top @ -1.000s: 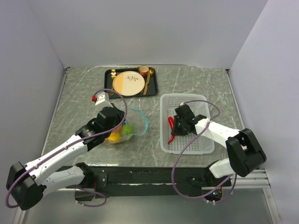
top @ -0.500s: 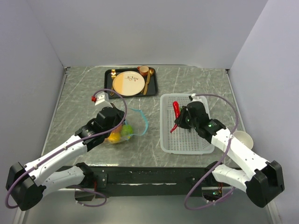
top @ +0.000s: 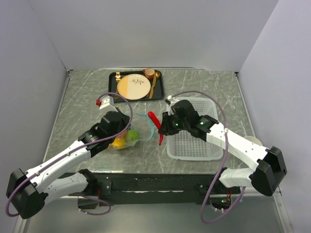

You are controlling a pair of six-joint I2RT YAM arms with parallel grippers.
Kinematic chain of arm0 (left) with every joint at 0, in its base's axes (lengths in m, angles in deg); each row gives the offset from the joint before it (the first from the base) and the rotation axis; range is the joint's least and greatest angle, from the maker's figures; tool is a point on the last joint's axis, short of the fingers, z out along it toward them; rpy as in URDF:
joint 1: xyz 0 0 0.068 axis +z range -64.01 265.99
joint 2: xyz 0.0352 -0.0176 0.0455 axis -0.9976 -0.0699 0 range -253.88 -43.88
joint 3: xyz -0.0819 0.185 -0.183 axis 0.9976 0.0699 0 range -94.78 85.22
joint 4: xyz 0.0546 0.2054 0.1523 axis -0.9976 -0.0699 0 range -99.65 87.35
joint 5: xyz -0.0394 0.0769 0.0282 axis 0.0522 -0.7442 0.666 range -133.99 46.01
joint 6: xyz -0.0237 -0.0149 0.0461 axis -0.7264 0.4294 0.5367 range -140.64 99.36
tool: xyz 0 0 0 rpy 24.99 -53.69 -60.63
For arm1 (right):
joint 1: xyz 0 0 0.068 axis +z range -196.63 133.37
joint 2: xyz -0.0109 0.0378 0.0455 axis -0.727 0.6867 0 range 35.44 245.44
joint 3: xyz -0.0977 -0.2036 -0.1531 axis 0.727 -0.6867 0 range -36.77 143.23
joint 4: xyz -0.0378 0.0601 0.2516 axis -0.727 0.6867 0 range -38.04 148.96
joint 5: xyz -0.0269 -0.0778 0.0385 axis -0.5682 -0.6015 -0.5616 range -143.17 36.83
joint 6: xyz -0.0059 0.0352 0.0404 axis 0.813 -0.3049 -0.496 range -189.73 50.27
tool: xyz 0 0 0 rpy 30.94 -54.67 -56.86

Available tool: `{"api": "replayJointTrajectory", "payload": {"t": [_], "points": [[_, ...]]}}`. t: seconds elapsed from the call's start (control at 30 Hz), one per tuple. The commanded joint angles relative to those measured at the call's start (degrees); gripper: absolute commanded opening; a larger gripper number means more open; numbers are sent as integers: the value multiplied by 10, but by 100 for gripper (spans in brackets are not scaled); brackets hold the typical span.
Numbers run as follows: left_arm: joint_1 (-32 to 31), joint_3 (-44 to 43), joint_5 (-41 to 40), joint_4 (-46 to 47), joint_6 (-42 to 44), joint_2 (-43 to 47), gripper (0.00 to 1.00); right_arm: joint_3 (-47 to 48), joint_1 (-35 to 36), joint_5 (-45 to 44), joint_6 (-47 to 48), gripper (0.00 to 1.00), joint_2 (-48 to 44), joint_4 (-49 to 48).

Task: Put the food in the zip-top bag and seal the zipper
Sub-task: Place the fake vegetable in the zipper food storage bag.

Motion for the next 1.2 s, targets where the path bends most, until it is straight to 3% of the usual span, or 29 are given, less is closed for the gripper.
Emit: {"api": "replayJointTrajectory", "payload": {"t": [0.0,0.23,0.8,1.17], "points": [[2,-13,10,12,24,3,1,40,25,56,42,15,41,22],[3,-15,13,17,37,2,1,93,51,91,91,15,114,74],[2,0,100,48,95,-1,1,255,52,6,141,15,263,138],[3,2,120,49,106,4,1,331,43,-6,123,18,311,142]]}}
